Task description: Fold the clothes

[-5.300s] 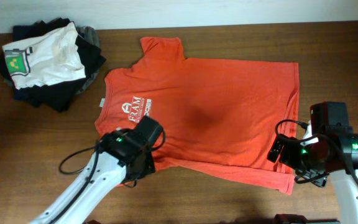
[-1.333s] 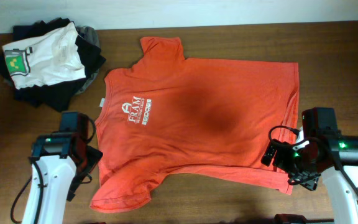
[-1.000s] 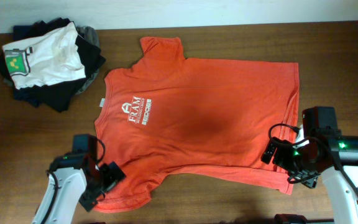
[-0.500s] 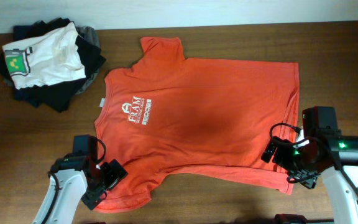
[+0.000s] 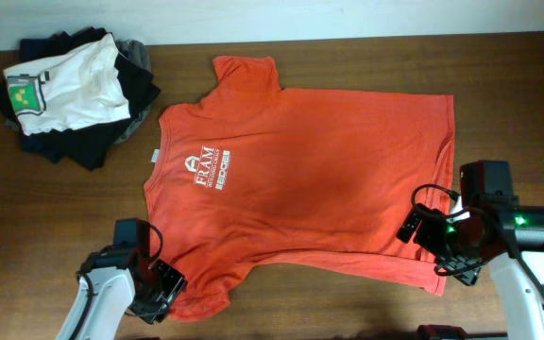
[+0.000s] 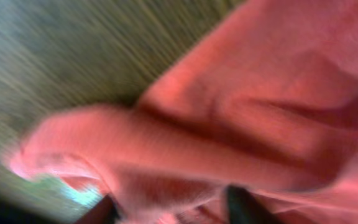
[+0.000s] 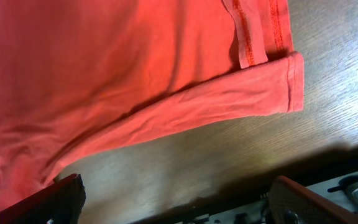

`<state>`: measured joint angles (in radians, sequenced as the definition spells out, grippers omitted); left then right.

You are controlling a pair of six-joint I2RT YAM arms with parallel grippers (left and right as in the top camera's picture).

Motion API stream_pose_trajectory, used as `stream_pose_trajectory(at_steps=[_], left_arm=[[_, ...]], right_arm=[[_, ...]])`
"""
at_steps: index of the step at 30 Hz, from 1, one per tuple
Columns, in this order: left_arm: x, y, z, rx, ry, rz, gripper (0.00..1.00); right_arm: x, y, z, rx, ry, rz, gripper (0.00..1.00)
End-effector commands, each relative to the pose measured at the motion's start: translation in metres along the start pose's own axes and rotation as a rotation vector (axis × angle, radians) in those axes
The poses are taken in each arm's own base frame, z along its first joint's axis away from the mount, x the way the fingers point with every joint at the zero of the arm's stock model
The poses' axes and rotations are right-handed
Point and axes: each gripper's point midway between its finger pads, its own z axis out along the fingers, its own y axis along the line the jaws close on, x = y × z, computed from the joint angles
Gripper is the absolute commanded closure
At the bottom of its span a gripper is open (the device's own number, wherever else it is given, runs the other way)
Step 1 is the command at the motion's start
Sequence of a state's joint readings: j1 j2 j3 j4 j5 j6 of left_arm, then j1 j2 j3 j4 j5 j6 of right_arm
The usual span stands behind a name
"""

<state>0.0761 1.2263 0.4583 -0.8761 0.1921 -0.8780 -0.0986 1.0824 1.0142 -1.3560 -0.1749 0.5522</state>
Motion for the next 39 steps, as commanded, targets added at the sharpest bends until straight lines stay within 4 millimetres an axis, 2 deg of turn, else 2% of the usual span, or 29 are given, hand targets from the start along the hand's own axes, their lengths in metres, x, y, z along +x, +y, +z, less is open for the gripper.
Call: stream_pose_trajectory(at_steps=[1,6,8,11,15,17,20,24,29,31,32,39], left_arm=[[0.009,0.004,0.013,0.011,0.046,-0.007,0.9],[0.011,0.002,0.013,0.018,0.053,-0.007,0.92],[0.011,0.002,0.013,0.018,0.053,-0.007,0.91],[0.011,0.002,0.013,0.018,0.053,-0.007,0.89],[0.011,0.003,0.013,0.017,0.054,-0.008,0.89],[0.011,0.003,0.013,0.016,0.055,-0.008,0.89],[0.011,0.002,0.013,0.018,0.053,-0.007,0.89],[0.011,0.003,0.013,0.018,0.053,-0.007,0.89],[0.011,0.003,0.013,0.018,0.053,-0.007,0.89],[0.01,0.002,0.013,0.019,0.052,-0.007,0.89],[0.01,0.002,0.013,0.019,0.052,-0.007,0.89],[0.011,0.002,0.013,0.019,0.053,-0.007,0.89]], right_arm=[[-0.01,-0.018,-0.002,0.089,-0.072,0.173,0.02],[-0.015,-0.032,0.0,0.162,-0.113,0.29,0.02],[-0.018,-0.044,0.006,0.229,-0.136,0.377,0.02],[-0.017,-0.062,0.028,0.305,-0.11,0.494,0.02],[-0.016,-0.086,0.071,0.346,-0.022,0.611,0.02],[-0.017,-0.094,0.082,0.356,0.019,0.614,0.02],[-0.021,-0.098,0.096,0.365,0.073,0.597,0.02],[-0.036,-0.092,0.108,0.325,0.054,0.556,0.02],[-0.047,-0.089,0.11,0.3,0.014,0.554,0.02],[-0.05,-0.089,0.111,0.295,0.003,0.554,0.23],[-0.05,-0.088,0.111,0.293,0.002,0.557,0.27],[-0.039,-0.094,0.121,0.322,0.04,0.557,0.22]])
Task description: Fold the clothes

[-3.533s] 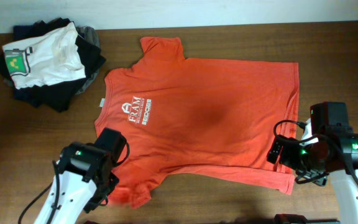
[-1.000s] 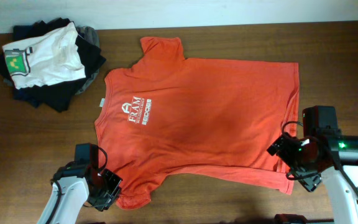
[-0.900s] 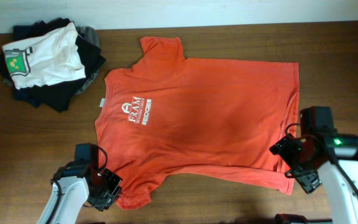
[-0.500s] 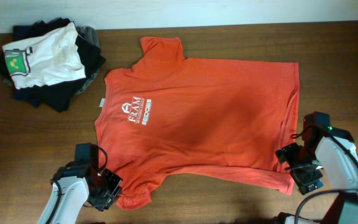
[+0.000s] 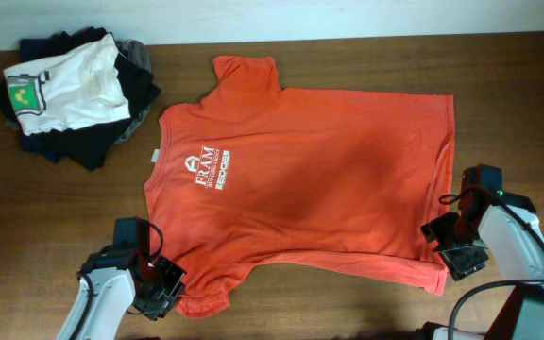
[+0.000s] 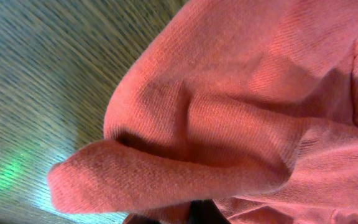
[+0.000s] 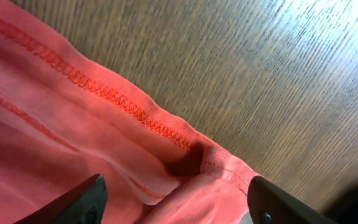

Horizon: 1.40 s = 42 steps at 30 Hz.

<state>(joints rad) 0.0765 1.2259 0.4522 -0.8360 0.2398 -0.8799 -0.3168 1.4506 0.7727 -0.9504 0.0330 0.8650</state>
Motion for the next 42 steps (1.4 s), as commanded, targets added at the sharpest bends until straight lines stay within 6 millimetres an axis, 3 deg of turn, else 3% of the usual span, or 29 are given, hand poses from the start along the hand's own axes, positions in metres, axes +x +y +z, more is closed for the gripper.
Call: stream_pose_trajectory(at_steps=[1,8,9,13,14,17,18,23,27,33,37,42], left_arm=[[0.009,0.014,0.011,-0.038,0.037,-0.014,0.89],[0.009,0.014,0.011,-0.038,0.037,-0.014,0.89],[0.009,0.014,0.011,-0.038,0.037,-0.014,0.89],[0.009,0.014,0.011,-0.038,0.037,-0.014,0.89],[0.009,0.014,0.011,-0.038,0.037,-0.014,0.89],[0.01,0.014,0.011,-0.037,0.039,-0.014,0.9],[0.01,0.014,0.011,-0.035,0.041,-0.014,0.97],[0.012,0.012,0.011,-0.025,0.055,-0.001,0.99],[0.018,-0.004,0.0,0.037,0.094,0.104,0.99],[0.005,-0.01,-0.052,-0.018,-0.004,0.174,0.99],[-0.008,-0.012,-0.093,-0.033,-0.14,0.193,0.99],[-0.025,-0.041,-0.127,0.088,-0.29,0.236,0.99]], right_arm=[[0.008,-0.011,0.017,0.044,0.033,0.009,0.22],[0.009,-0.012,0.022,0.053,0.04,0.008,0.23],[0.009,-0.012,0.022,0.053,0.039,0.008,0.27],[0.01,-0.013,0.022,0.057,0.043,0.008,0.59],[0.01,-0.013,0.022,0.059,0.045,0.008,0.76],[0.011,-0.014,0.022,0.062,0.047,0.008,0.92],[0.011,-0.014,0.022,0.063,0.048,0.008,0.96],[0.012,-0.015,0.022,0.066,0.05,0.008,0.96],[0.014,-0.018,0.019,0.083,0.065,0.007,0.96],[0.011,-0.016,-0.004,0.106,0.083,0.006,0.96],[-0.004,-0.018,-0.023,0.147,0.022,-0.001,0.96],[-0.013,-0.015,-0.033,0.145,-0.01,0.0,0.96]])
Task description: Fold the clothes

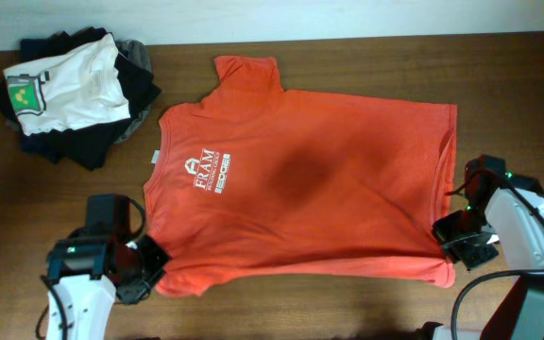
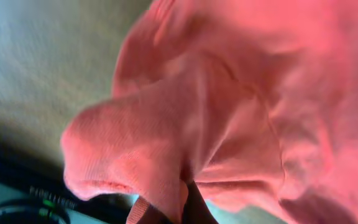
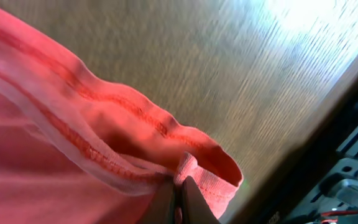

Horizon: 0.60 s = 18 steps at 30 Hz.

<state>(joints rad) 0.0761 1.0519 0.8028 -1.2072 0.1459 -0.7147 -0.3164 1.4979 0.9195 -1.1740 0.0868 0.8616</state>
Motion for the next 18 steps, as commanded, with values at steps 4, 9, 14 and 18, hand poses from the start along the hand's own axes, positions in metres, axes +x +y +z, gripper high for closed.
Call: stream_pose_trajectory(at_steps=[4,9,14,18], left_arm=[[-0.043,-0.031,-0.02,0.113,-0.203,0.054,0.99],[-0.075,-0.065,-0.03,0.238,-0.327,0.08,0.99],[-0.085,-0.087,-0.017,0.259,-0.331,0.121,0.99],[-0.087,-0.103,0.008,0.241,-0.291,0.159,0.99]], right_arm=[[-0.015,0.003,-0.006,-0.005,-0.06,0.016,0.96],[-0.017,0.019,-0.007,-0.079,-0.06,0.019,0.96],[-0.027,0.038,-0.01,-0.163,-0.093,0.024,0.96],[-0.04,0.053,-0.017,-0.225,-0.141,0.029,0.96]])
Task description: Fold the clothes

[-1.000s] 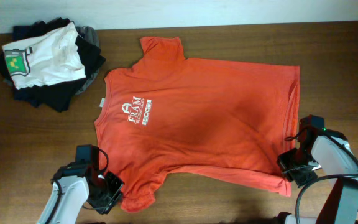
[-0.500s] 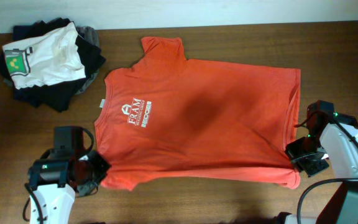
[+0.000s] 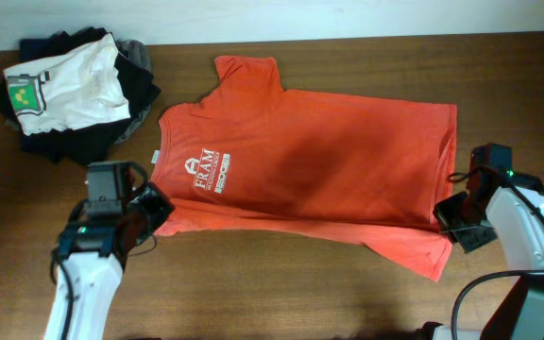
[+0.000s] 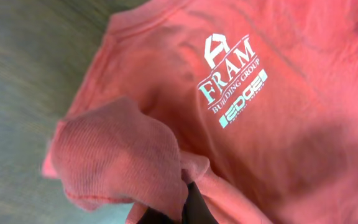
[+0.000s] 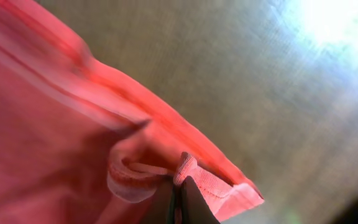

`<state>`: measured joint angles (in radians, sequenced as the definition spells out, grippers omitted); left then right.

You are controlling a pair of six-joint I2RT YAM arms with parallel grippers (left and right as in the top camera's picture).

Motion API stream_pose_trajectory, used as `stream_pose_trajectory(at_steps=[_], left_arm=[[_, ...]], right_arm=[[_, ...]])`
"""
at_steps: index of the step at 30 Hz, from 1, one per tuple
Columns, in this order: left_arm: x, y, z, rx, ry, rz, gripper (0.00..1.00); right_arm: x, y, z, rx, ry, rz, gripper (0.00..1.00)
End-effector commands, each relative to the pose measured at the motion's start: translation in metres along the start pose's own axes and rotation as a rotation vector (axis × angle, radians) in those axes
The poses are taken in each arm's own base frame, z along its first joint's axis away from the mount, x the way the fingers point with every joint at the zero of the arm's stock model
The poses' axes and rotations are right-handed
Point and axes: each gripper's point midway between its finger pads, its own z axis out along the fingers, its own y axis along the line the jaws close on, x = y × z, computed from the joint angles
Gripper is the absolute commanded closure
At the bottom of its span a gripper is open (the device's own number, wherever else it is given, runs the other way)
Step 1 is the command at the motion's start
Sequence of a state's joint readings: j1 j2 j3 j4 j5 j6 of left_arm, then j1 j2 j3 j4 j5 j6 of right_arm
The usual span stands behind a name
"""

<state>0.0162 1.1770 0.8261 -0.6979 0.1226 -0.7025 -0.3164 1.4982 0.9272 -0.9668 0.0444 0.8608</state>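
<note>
An orange T-shirt (image 3: 310, 170) with a white FRAM logo (image 3: 206, 172) lies spread across the wooden table, its near edge lifted and drawn toward the middle. My left gripper (image 3: 151, 215) is shut on the near-left sleeve (image 4: 114, 158), held over the shirt's chest. My right gripper (image 3: 450, 222) is shut on the near-right hem (image 5: 194, 177), raised beside the shirt's right edge. A loose flap of hem (image 3: 423, 253) trails toward the front.
A pile of dark and white clothes (image 3: 69, 90) sits at the back left corner. Bare wooden table (image 3: 281, 293) runs along the front, and a cable loops by the right arm (image 3: 513, 227).
Both grippers have moved away from the front edge with the shirt's near side. The left sleeve now lies over the chest beside the logo, and the near edge sits farther back.
Both grippers first stood open at the shirt's near corners, left at the sleeve and right at the hem. They then closed in on the cloth, shut on it, and now hold the near side carried back over the shirt.
</note>
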Motion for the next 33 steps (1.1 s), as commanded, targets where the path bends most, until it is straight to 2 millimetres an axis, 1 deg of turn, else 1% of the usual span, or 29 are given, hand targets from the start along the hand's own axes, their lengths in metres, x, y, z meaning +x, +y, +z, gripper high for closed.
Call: stream_pose_trajectory(at_steps=[1,2,7,9,11,14,16,20,23,28,33], left_arm=[[-0.002,-0.01,0.023,-0.008,0.022,0.039,0.99],[-0.007,-0.012,0.034,-0.006,0.02,0.039,0.99],[-0.02,-0.021,0.061,0.017,-0.007,0.043,0.99],[-0.025,-0.024,0.07,0.031,-0.021,0.046,0.99],[-0.031,-0.029,0.075,0.05,-0.043,0.049,0.99],[-0.041,-0.038,0.077,0.083,-0.081,0.055,0.99],[-0.044,-0.043,0.078,0.1,-0.097,0.062,0.99],[-0.037,-0.057,0.085,0.126,-0.093,0.097,0.99],[-0.034,-0.065,0.091,0.137,-0.099,0.118,0.99],[-0.042,-0.075,0.099,0.174,-0.136,0.126,0.99],[-0.048,-0.081,0.105,0.197,-0.159,0.129,0.99]], right_arm=[[-0.017,0.016,-0.011,-0.056,-0.054,0.015,0.96],[-0.023,0.022,-0.017,-0.077,-0.072,0.016,0.96],[-0.042,0.043,-0.042,-0.145,-0.133,0.002,0.96],[-0.046,0.046,-0.047,-0.158,-0.146,-0.004,0.93],[-0.047,0.045,-0.046,-0.147,-0.152,-0.003,0.92],[-0.048,0.046,-0.041,-0.137,-0.148,-0.003,0.93],[-0.048,0.046,-0.037,-0.129,-0.14,-0.004,0.94],[-0.052,0.051,-0.028,-0.128,-0.138,-0.004,0.93],[-0.056,0.056,-0.028,-0.143,-0.152,-0.003,0.93],[-0.062,0.062,-0.03,-0.169,-0.176,-0.001,0.93],[-0.065,0.066,-0.031,-0.186,-0.192,0.0,0.93]])
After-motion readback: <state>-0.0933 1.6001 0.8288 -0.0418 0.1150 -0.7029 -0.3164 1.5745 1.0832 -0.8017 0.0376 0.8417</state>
